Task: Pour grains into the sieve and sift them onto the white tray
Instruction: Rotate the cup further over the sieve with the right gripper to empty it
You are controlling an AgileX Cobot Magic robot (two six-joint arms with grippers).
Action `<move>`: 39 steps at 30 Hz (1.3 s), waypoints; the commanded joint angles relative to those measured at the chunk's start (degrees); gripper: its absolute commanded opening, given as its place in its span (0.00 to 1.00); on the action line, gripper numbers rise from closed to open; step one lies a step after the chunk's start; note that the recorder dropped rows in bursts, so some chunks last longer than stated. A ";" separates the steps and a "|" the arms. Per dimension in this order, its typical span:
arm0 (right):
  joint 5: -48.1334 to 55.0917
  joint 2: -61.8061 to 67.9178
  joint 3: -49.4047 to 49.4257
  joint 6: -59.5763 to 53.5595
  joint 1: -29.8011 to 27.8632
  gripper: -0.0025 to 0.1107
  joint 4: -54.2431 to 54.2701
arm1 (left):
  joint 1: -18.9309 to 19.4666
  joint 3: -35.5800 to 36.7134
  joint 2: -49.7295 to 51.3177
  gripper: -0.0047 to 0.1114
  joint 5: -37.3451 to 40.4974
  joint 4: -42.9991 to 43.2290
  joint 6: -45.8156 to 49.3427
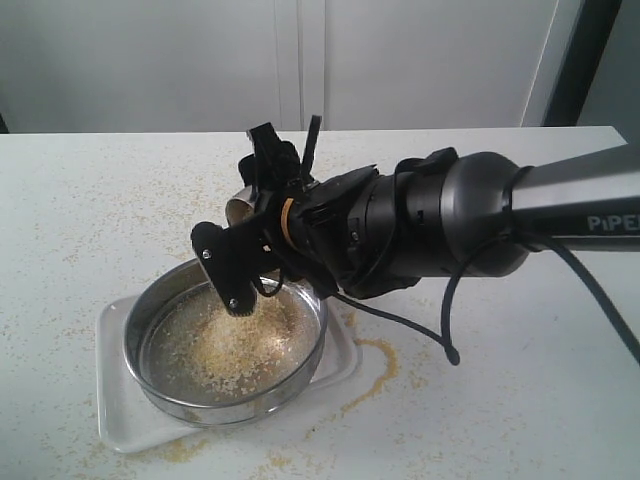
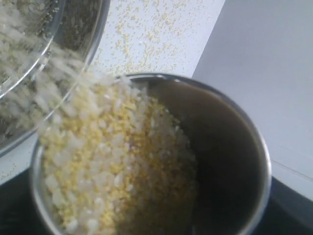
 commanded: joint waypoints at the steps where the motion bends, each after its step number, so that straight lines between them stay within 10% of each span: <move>1: 1.81 0.65 -0.57 -1.71 0.63 0.02 -0.65 | 0.11 0.23 -0.20 0.05 0.19 -0.43 -0.09; 39: 6.92 5.27 -0.57 -4.52 2.78 0.02 -2.31 | 0.11 0.23 -0.20 0.05 0.19 -0.43 -0.09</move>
